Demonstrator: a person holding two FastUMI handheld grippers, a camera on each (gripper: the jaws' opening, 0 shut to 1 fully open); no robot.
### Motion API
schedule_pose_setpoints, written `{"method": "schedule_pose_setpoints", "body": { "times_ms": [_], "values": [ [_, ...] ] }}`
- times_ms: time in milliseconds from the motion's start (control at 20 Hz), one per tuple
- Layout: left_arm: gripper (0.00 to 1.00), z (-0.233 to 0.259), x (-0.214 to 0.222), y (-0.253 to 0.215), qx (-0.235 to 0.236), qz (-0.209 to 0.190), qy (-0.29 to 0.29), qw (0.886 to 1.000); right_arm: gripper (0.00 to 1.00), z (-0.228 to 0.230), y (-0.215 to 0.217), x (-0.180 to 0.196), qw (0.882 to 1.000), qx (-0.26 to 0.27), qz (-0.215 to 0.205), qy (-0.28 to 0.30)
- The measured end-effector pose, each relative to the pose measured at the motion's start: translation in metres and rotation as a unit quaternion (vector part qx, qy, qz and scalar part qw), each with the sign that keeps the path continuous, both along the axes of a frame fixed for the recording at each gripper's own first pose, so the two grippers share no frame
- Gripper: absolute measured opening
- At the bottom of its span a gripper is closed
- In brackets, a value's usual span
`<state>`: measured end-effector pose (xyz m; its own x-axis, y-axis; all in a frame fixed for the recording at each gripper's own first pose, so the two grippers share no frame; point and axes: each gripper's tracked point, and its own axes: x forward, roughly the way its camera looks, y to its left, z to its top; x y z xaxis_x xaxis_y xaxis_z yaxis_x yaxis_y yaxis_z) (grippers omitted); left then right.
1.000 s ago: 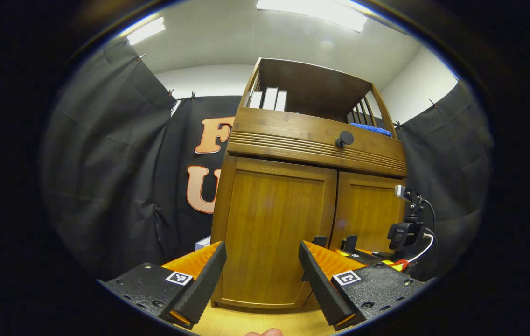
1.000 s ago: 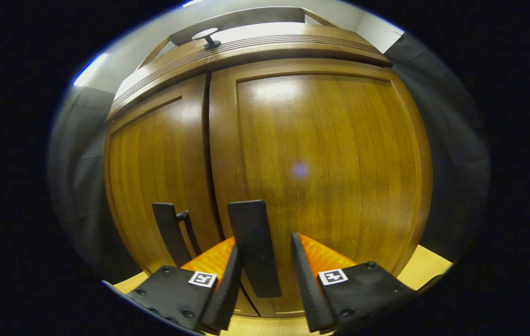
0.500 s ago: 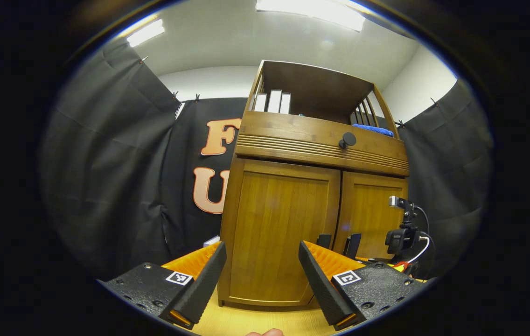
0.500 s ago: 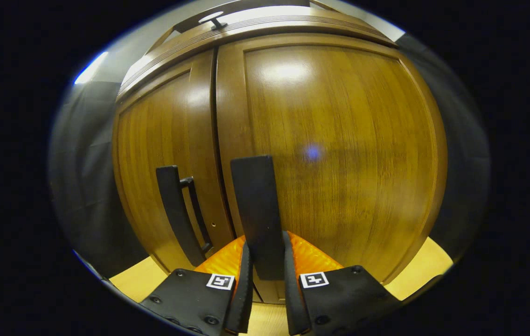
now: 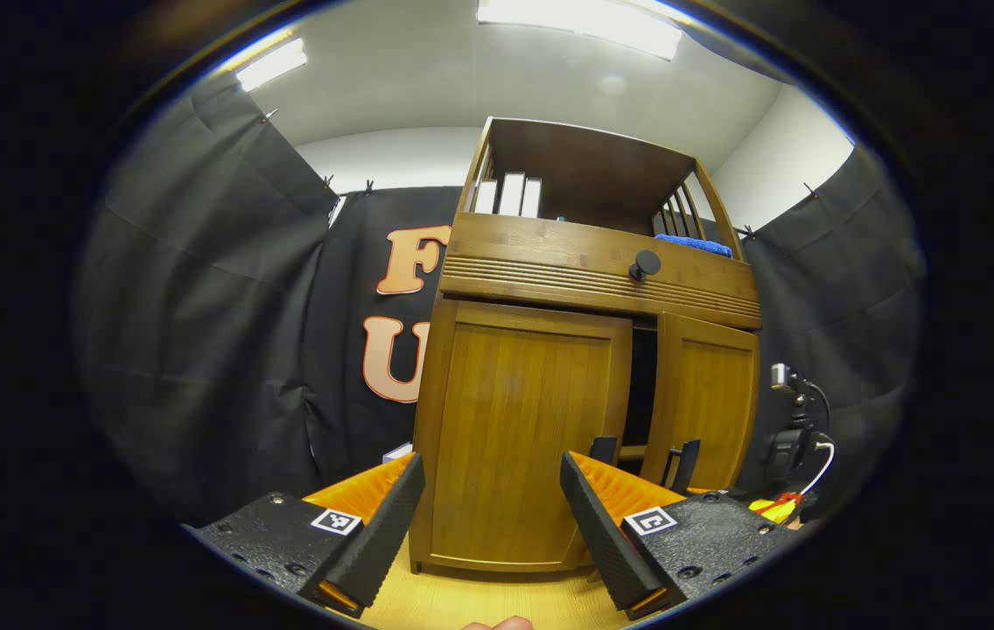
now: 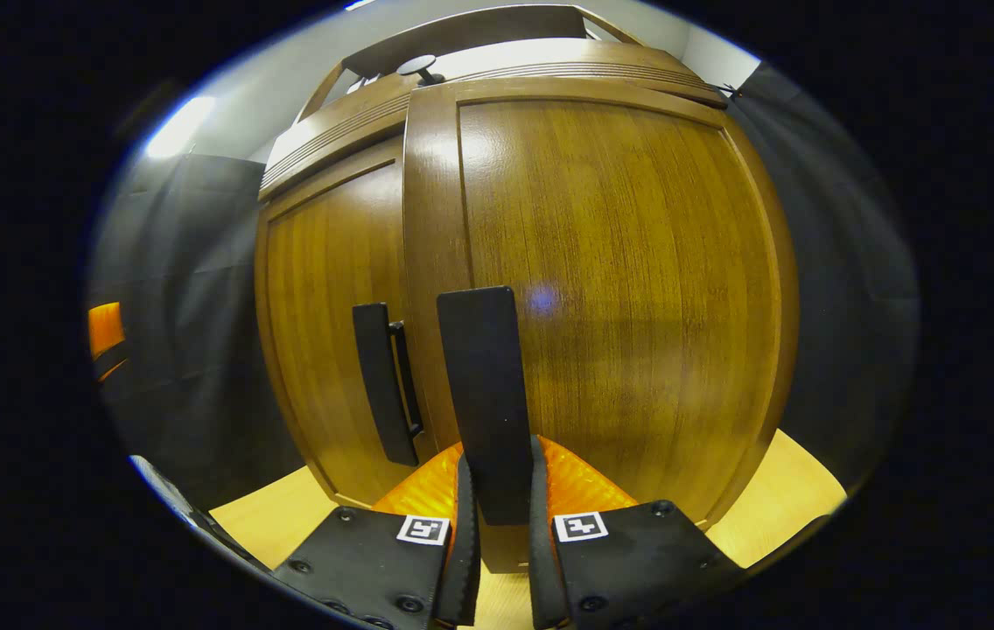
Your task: Open the right door of the double-door shoe cabinet with the right hand, and open the left door with the left hand.
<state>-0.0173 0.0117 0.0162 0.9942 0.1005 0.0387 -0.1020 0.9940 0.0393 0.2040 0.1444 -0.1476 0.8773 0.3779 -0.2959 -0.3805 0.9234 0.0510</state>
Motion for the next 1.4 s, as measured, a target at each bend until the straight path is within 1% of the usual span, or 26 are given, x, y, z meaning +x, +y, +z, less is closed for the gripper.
{"method": "schedule_pose_setpoints", "body": {
  "times_ms": [50,150,200,250,300,350,400,450,500,700,800,850,900,1000,1050,1100,1150,1200,1250,1300,1350,1400],
  "values": [
    [0.91,-0.001,0.001,-0.002,-0.001,-0.003,0.0,1.0,0.27,0.001,-0.003,-0.005,1.0,0.003,0.003,0.001],
    [0.91,-0.003,0.0,-0.005,-0.003,-0.007,0.002,1.0,0.29,0.005,-0.005,-0.013,1.0,0.005,0.005,0.003],
    [0.94,-0.003,0.001,-0.006,-0.004,-0.009,0.002,1.0,0.31,0.007,-0.008,-0.014,1.0,0.002,0.004,0.002],
    [0.94,-0.003,0.001,-0.008,-0.006,-0.012,0.002,1.0,0.3,0.008,-0.012,-0.015,1.0,-0.001,0.005,0.002],
    [0.91,-0.005,0.002,-0.011,-0.008,-0.016,0.0,1.0,0.35,0.007,-0.015,-0.018,1.0,-0.004,0.005,0.002],
    [0.94,-0.005,0.004,-0.014,-0.011,-0.02,0.0,1.0,0.27,0.008,-0.018,-0.021,1.0,-0.005,0.006,0.003],
    [0.91,-0.007,0.005,-0.016,-0.013,-0.022,-0.001,1.0,0.31,0.008,-0.02,-0.025,1.0,-0.004,0.006,0.004],
    [0.91,-0.008,0.006,-0.018,-0.015,-0.025,0.0,1.0,0.27,0.01,-0.024,-0.029,1.0,-0.004,0.004,0.004],
    [0.92,-0.01,0.007,-0.022,-0.016,-0.03,0.002,0.999,0.35,0.013,-0.031,-0.033,1.0,-0.004,0.002,0.003],
    [0.92,-0.013,0.01,-0.028,-0.02,-0.042,0.006,0.999,0.3,0.024,-0.054,-0.05,1.0,-0.008,-0.017,-0.002],
    [0.92,-0.015,0.012,-0.031,-0.023,-0.045,0.007,0.999,0.31,0.024,-0.064,-0.058,1.0,-0.009,-0.026,-0.003],
    [0.92,-0.016,0.013,-0.032,-0.024,-0.047,0.007,0.999,0.35,0.025,-0.07,-0.062,0.999,-0.01,-0.03,-0.004],
    [0.92,-0.016,0.013,-0.032,-0.023,-0.049,0.007,0.999,0.31,0.027,-0.076,-0.065,0.999,-0.011,-0.034,-0.006],
    [0.97,-0.015,0.013,-0.029,-0.013,-0.046,0.004,0.999,0.3,0.031,-0.087,-0.071,0.999,-0.008,-0.042,-0.007],
    [0.91,-0.014,0.014,-0.027,-0.01,-0.044,0.003,0.999,0.3,0.033,-0.094,-0.074,0.999,-0.006,-0.048,-0.006],
    [0.94,-0.015,0.015,-0.028,-0.01,-0.045,0.003,0.999,0.3,0.033,-0.101,-0.076,0.999,-0.003,-0.054,-0.006],
    [0.94,-0.016,0.015,-0.028,-0.011,-0.046,0.003,0.999,0.3,0.035,-0.105,-0.077,0.998,-0.003,-0.061,-0.008],
    [0.91,-0.016,0.016,-0.028,-0.013,-0.047,0.004,0.999,0.3,0.036,-0.111,-0.08,0.998,-0.004,-0.068,-0.009],
    [0.91,-0.016,0.016,-0.028,-0.013,-0.048,0.005,0.999,0.35,0.036,-0.12,-0.082,0.997,-0.005,-0.077,-0.01],
    [0.94,-0.017,0.016,-0.03,-0.012,-0.048,0.005,0.999,0.3,0.036,-0.129,-0.085,0.996,-0.007,-0.087,-0.007],
    [0.91,-0.017,0.016,-0.031,-0.011,-0.049,0.005,0.999,0.3,0.038,-0.137,-0.087,0.995,-0.002,-0.096,-0.009],
    [0.92,-0.018,0.018,-0.031,-0.01,-0.05,0.004,0.999,0.3,0.039,-0.143,-0.087,0.994,0.002,-0.107,-0.009]
  ]
}}
